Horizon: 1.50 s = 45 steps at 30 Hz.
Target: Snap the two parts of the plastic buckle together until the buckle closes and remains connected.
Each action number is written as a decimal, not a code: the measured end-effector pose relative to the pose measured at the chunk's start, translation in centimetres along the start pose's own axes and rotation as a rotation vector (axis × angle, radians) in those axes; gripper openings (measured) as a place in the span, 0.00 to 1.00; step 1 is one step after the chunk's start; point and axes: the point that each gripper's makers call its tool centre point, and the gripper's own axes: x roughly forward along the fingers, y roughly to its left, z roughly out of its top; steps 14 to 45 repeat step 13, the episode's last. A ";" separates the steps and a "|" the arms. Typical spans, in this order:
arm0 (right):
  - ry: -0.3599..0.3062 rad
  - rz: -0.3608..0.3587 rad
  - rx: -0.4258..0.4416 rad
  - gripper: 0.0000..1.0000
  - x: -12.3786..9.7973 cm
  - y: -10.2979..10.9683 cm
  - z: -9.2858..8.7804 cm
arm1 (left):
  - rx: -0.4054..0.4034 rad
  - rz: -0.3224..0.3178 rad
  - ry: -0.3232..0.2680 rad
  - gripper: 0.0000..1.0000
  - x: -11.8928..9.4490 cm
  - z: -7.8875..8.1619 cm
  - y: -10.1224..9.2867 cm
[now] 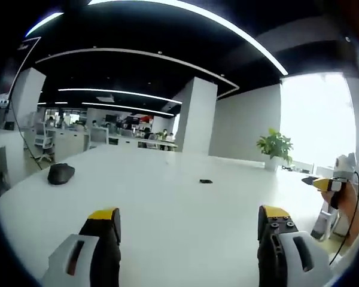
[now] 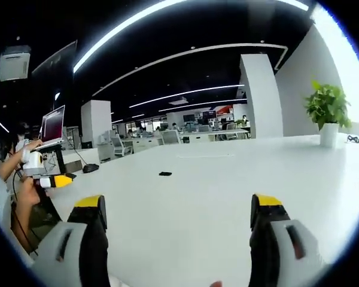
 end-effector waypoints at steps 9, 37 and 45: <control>0.016 0.025 0.003 1.00 0.9 0.6 -1.5 | -0.003 -0.002 0.036 0.98 -0.1 -0.8 -0.3; 0.041 0.032 0.012 1.00 0.9 0.5 -2.6 | 0.005 0.003 0.045 0.98 0.4 -1.1 -0.7; 0.041 0.032 0.012 1.00 0.9 0.5 -2.6 | 0.005 0.003 0.045 0.98 0.4 -1.1 -0.7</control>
